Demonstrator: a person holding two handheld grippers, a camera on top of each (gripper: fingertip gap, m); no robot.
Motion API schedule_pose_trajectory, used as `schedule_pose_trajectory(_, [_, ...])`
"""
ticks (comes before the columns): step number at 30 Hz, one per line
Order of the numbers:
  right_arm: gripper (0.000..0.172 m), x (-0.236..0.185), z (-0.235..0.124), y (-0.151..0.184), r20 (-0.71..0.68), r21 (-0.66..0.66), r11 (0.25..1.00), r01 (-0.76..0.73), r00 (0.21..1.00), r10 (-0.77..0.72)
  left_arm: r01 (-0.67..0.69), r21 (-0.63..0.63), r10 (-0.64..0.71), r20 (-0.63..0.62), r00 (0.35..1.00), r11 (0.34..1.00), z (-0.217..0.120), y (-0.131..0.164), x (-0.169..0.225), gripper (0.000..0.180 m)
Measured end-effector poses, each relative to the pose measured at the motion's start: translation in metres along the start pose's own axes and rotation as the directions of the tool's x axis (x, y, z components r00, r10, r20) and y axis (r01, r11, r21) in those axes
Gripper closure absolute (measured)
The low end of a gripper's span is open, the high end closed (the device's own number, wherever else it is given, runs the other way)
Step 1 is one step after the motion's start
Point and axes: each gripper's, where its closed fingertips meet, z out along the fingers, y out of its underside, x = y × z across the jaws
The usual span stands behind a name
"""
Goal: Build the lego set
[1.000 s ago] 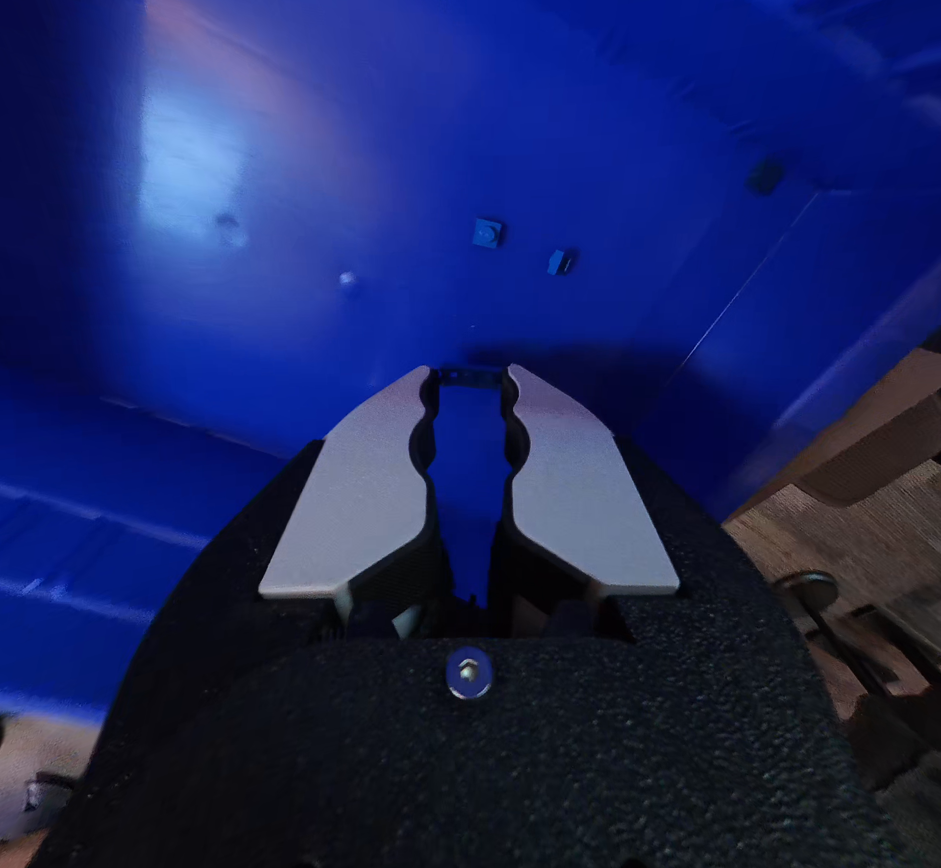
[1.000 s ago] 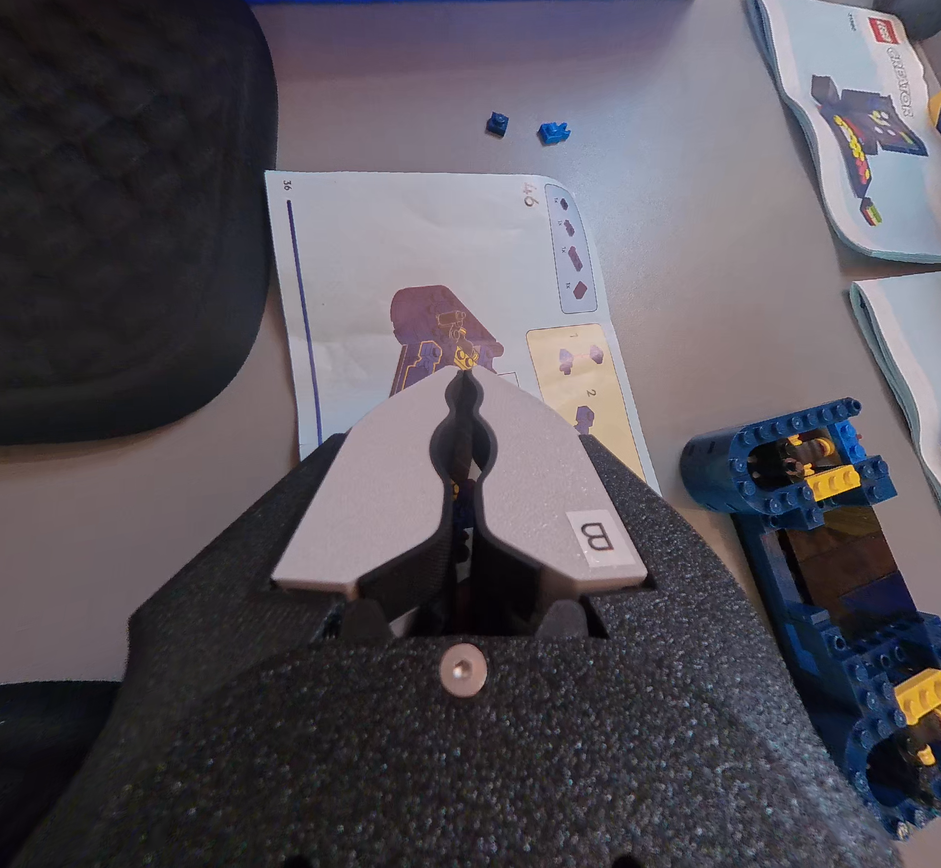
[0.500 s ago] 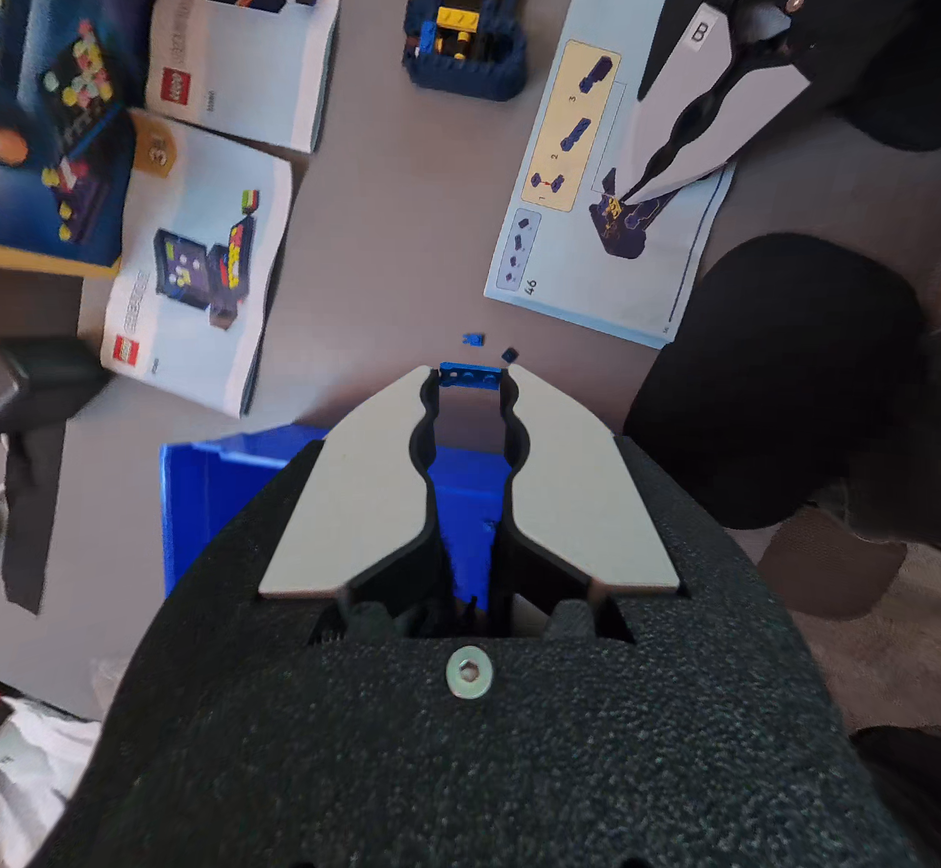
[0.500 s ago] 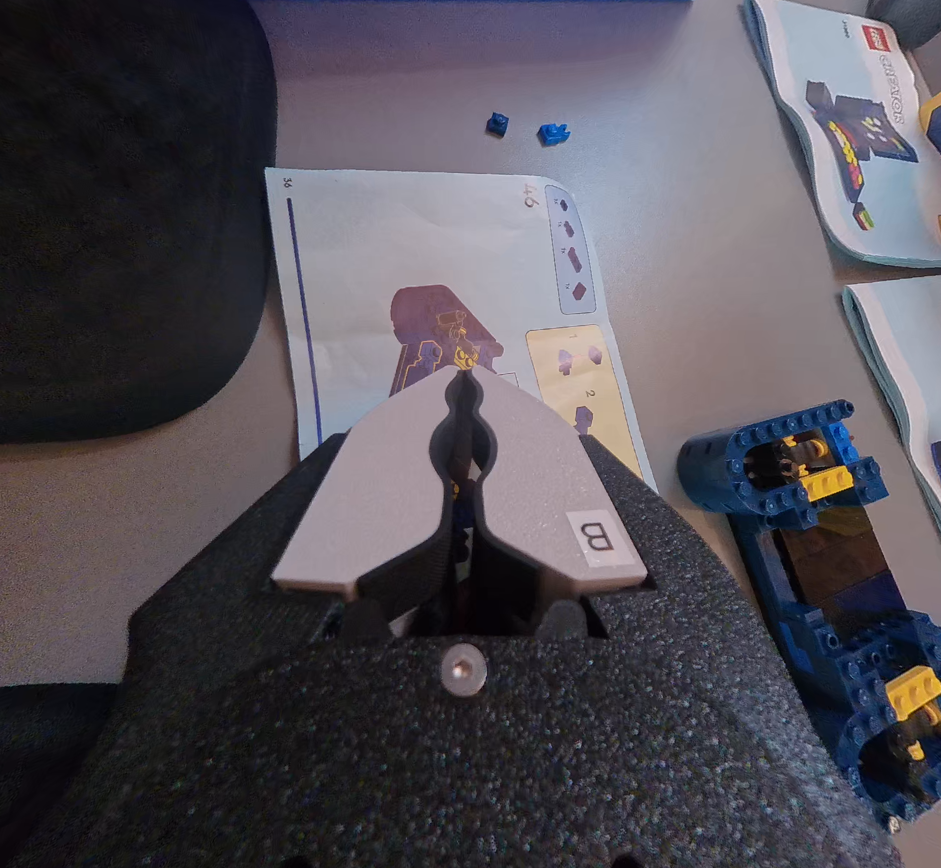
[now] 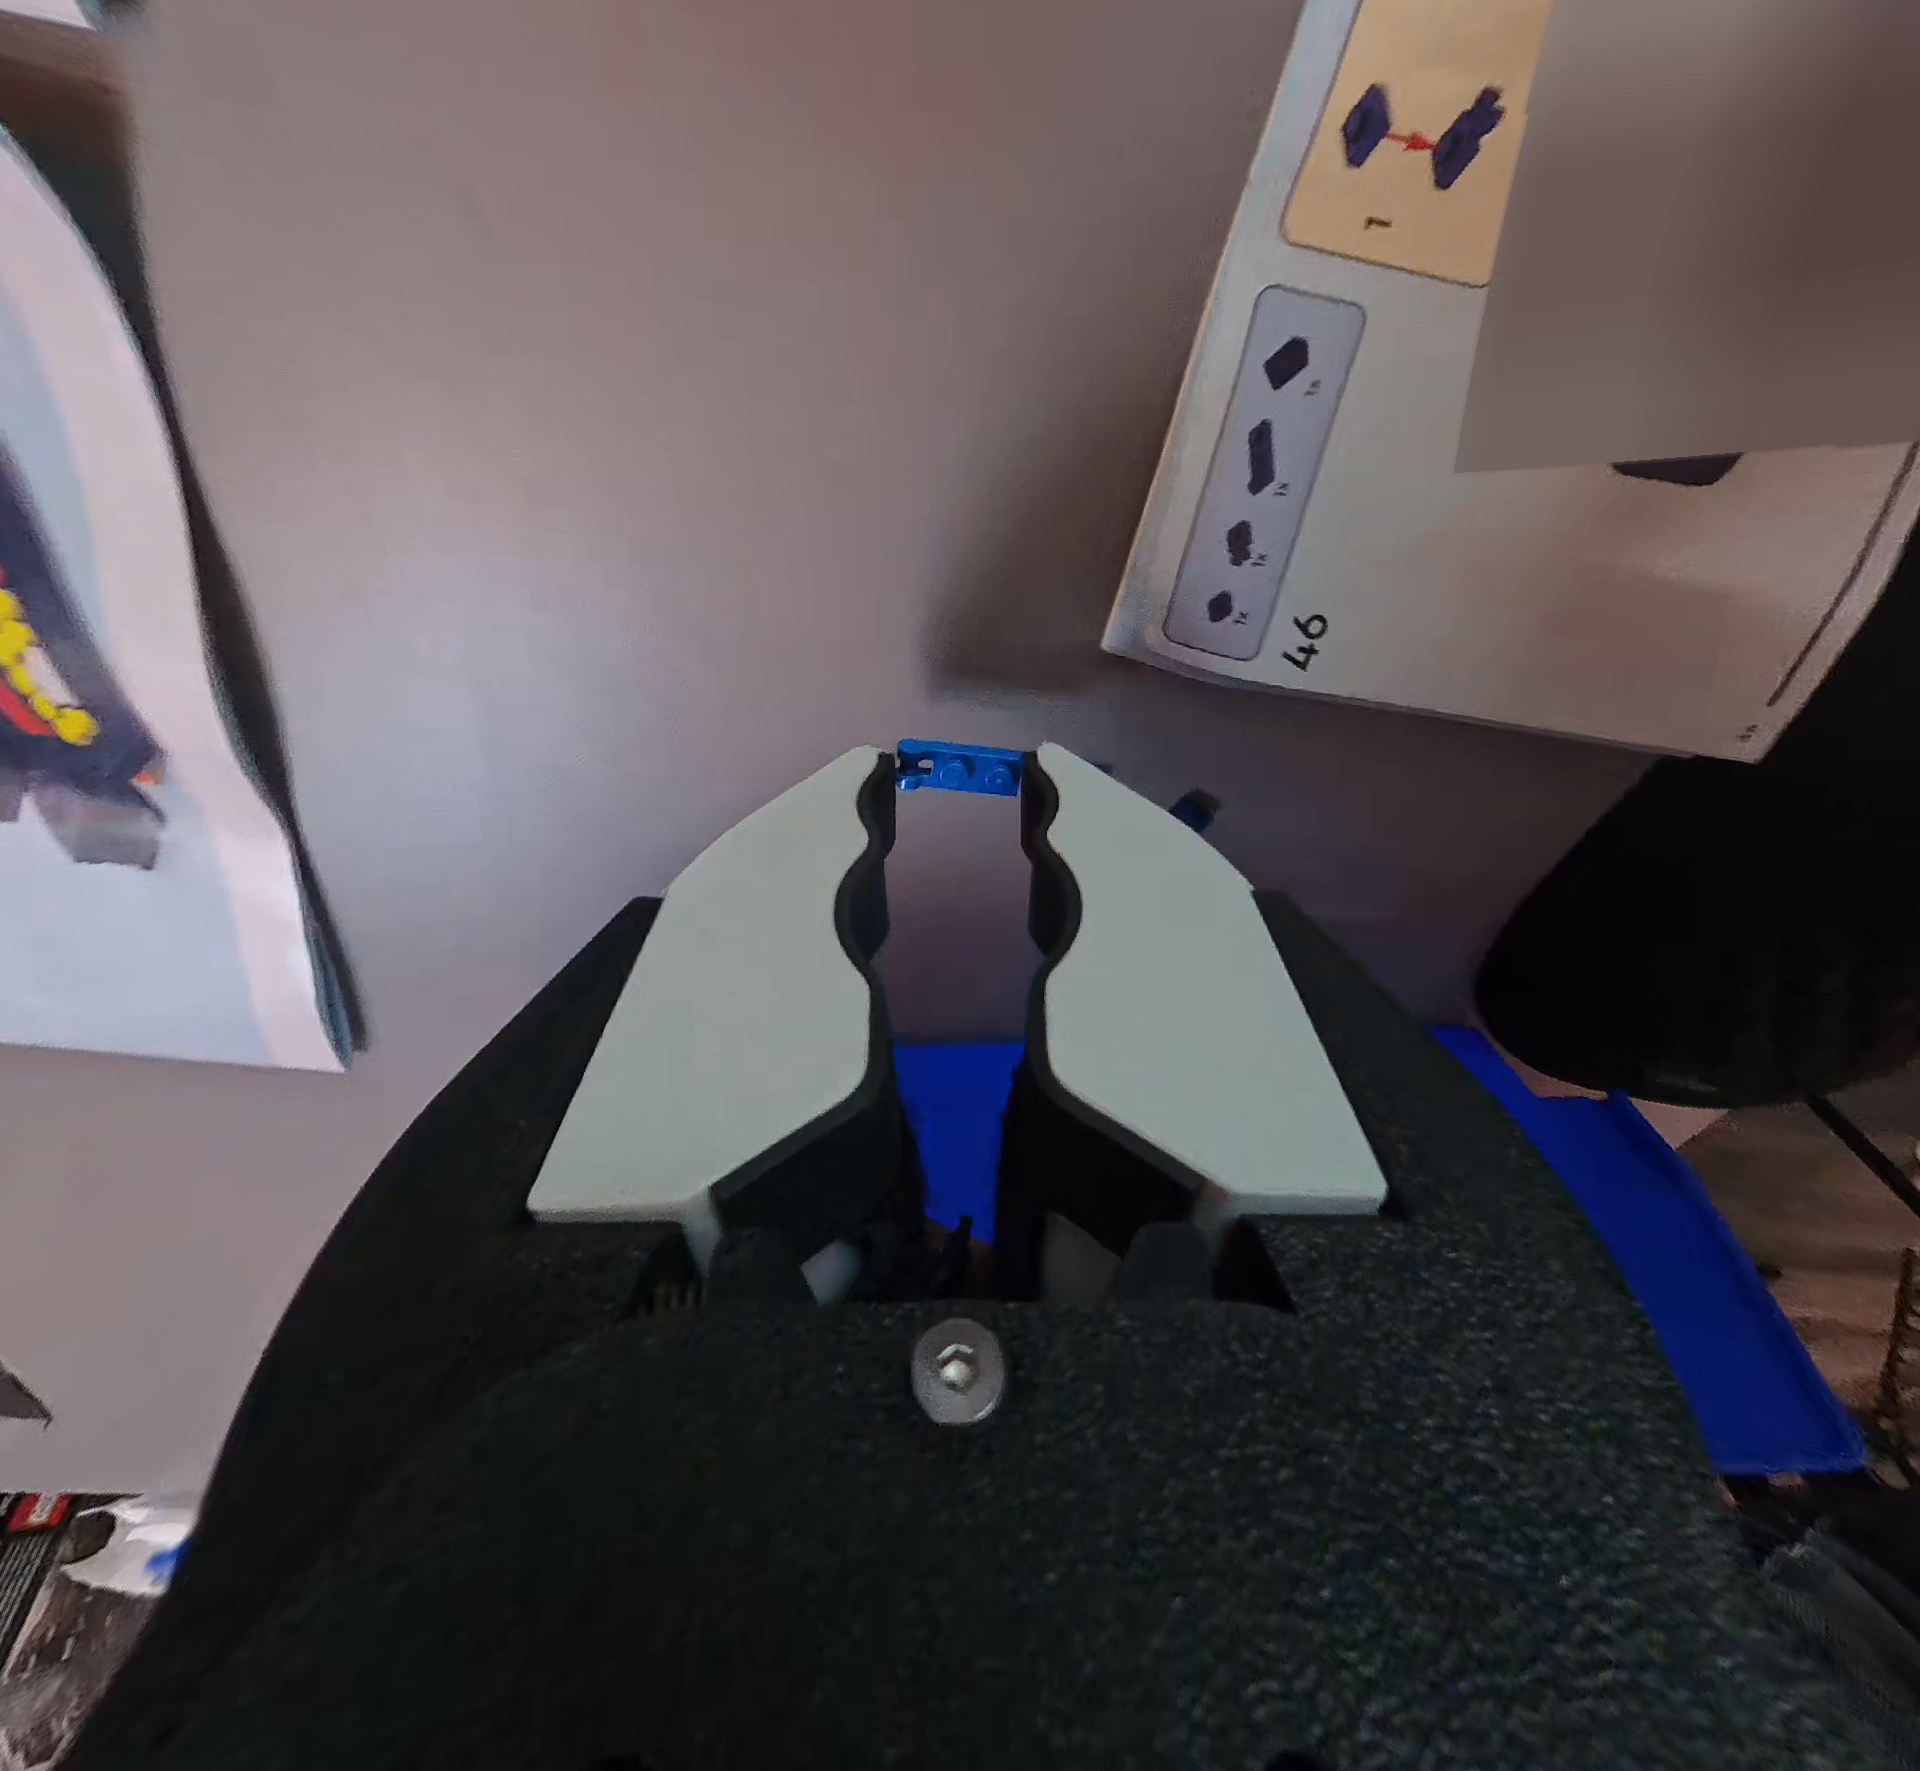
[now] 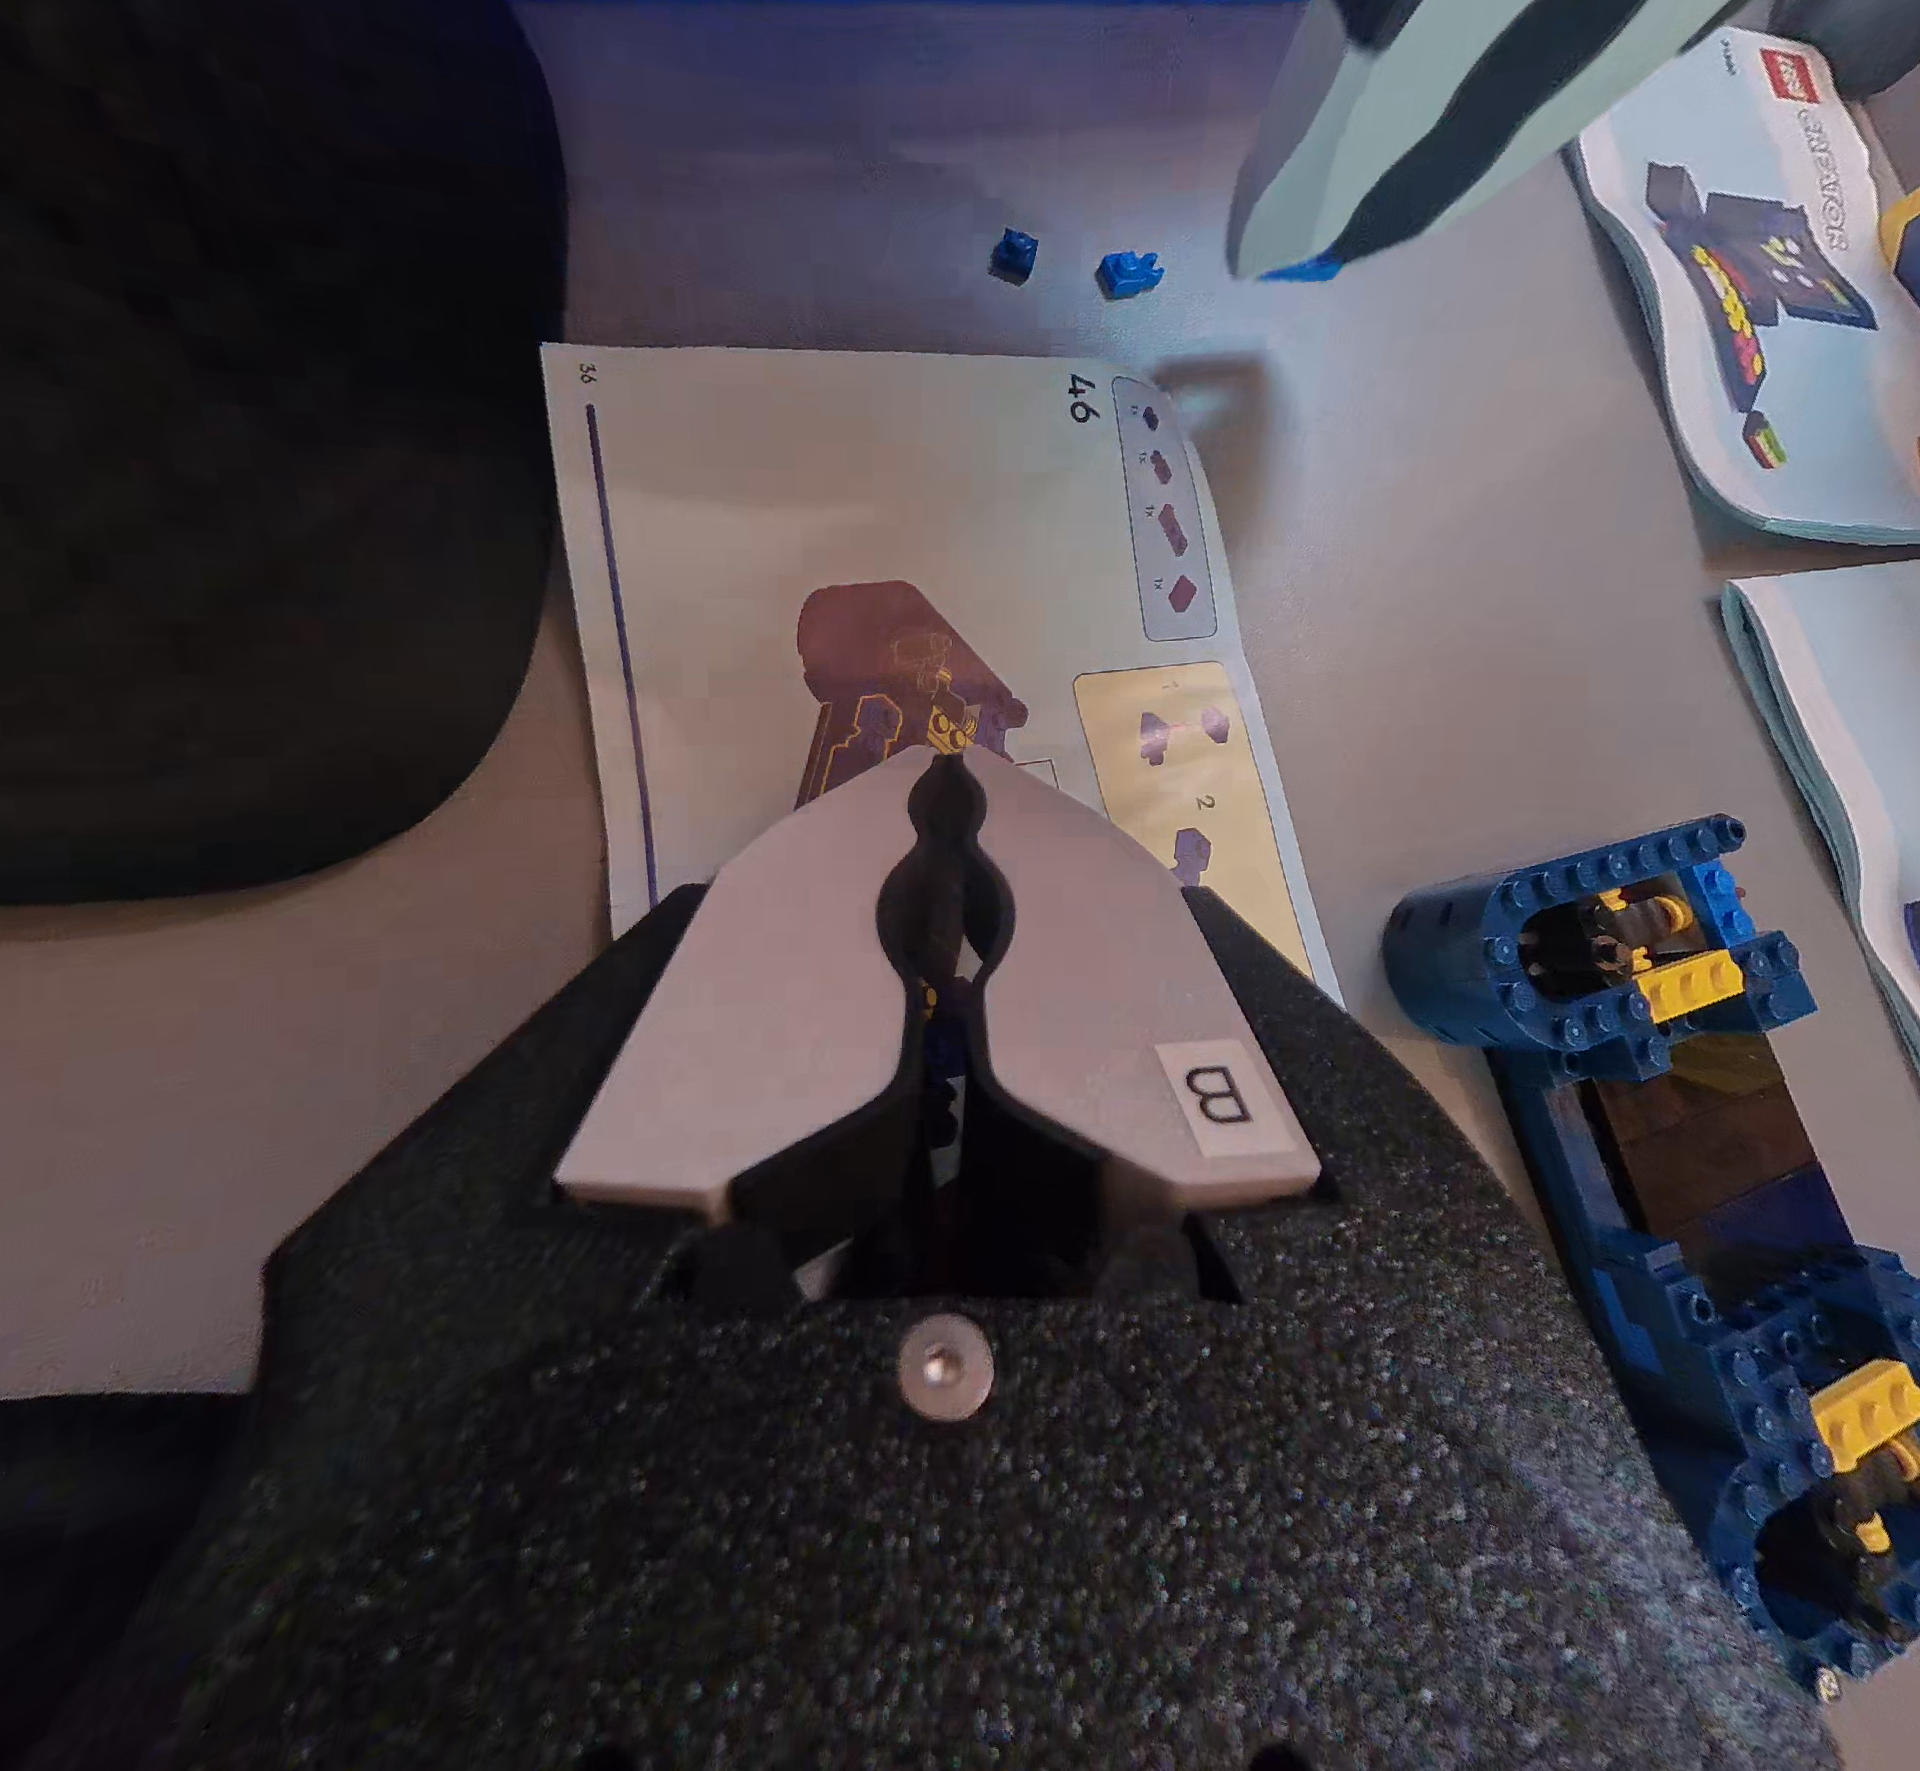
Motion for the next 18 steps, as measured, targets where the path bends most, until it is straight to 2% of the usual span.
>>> schedule_pose_trajectory(5, [0.172, 0.0, 0.0, 0.0, 0.003, 0.0, 1.0, -0.003, 1.0, 0.003, -0.002, -0.047, 0.0, -0.045, 0.999, 0.999, 0.016, 0.007, 0.003, 0.158])
schedule_pose_trajectory(13, [0.172, 0.0, 0.0, 0.0, 0.004, 0.001, 1.0, -0.005, 1.0, 0.005, -0.013, -0.008, 0.012, -0.027, 1.0, 1.0, 0.003, 0.006, 0.004, 0.147])
schedule_pose_trajectory(15, [0.172, 0.0, 0.0, 0.0, 0.004, 0.001, 1.0, -0.004, 1.0, 0.004, 0.014, 0.053, -0.016, 0.038, 0.999, 0.998, -0.016, 0.005, -0.002, 0.146])
schedule_pose_trajectory(18, [0.172, 0.0, 0.0, 0.0, 0.005, 0.002, 1.0, -0.005, 1.0, 0.005, 0.077, 0.292, -0.127, 0.154, 0.98, 0.953, -0.068, 0.001, -0.01, 0.145])
